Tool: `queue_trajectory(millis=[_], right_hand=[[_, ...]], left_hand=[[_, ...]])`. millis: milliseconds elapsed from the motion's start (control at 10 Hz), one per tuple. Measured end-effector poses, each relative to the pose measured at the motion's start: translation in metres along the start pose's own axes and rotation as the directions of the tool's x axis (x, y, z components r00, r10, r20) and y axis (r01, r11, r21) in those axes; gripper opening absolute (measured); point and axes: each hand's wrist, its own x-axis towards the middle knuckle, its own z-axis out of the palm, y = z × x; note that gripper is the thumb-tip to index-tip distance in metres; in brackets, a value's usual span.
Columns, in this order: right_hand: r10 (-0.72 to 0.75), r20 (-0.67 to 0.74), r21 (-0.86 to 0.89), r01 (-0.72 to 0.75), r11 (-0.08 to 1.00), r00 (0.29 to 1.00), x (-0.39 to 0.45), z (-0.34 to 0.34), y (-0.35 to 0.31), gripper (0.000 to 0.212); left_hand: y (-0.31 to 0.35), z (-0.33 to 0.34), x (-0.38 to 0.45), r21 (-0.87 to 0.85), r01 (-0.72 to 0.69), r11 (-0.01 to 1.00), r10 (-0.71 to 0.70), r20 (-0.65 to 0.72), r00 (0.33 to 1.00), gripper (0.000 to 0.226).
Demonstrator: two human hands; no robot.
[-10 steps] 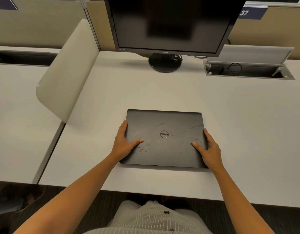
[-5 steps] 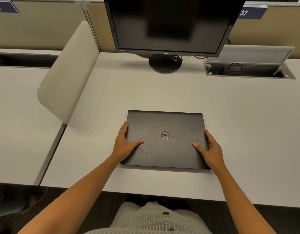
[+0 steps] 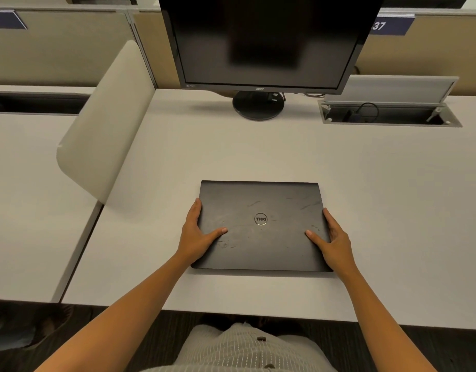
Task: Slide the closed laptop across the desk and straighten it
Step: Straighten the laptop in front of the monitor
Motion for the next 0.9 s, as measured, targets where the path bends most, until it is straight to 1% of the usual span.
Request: queue_trajectory(millis=[100,200,300,400,500,600,700,800,900], right_hand=[[-0.012,-0.032,-0.056,0.01,0.998,0.999,-0.002,0.003,-0.001,0.081],[-0.061,-0.081,-0.146,0.049,0.988,0.995,-0.005,0.009,-0.002,0.076],[-0.106,-0.052,-0.287,0.086,0.954,0.993,-0.007,0.016,-0.006,0.074],[-0.133,-0.019,-0.408,0.114,0.906,0.991,-0.009,0.02,-0.009,0.076],[-0.144,-0.002,-0.461,0.127,0.878,0.99,-0.009,0.021,-0.011,0.081],[-0.142,0.008,-0.449,0.131,0.884,0.99,-0.009,0.02,-0.012,0.081],[-0.13,0.011,-0.473,0.12,0.873,0.991,-0.008,0.021,-0.014,0.082],[-0.155,-0.021,-0.601,0.111,0.792,0.988,-0.006,0.022,-0.021,0.083],[-0.157,-0.039,-0.636,0.097,0.765,0.987,0.002,0.024,-0.03,0.083]], left_hand=[[0.0,0.0,-0.001,0.03,-0.014,0.999,0.014,0.0,1.0,0.111],[-0.002,0.003,-0.002,0.094,-0.055,0.994,0.054,0.014,0.998,0.104],[0.002,0.007,-0.002,0.224,-0.102,0.969,0.097,0.034,0.995,0.096],[0.002,0.009,0.0,0.4,-0.183,0.898,0.182,0.042,0.982,0.087],[0.001,0.01,0.002,0.528,-0.243,0.814,0.227,0.096,0.969,0.078],[0.0,0.01,0.003,0.541,-0.242,0.805,0.223,0.101,0.969,0.078],[0.001,0.01,0.003,0.579,-0.229,0.782,0.212,0.097,0.972,0.078],[0.006,0.009,0.001,0.646,-0.255,0.719,0.249,0.102,0.963,0.081],[0.007,0.008,0.007,0.677,-0.251,0.692,0.251,0.1,0.963,0.082]])
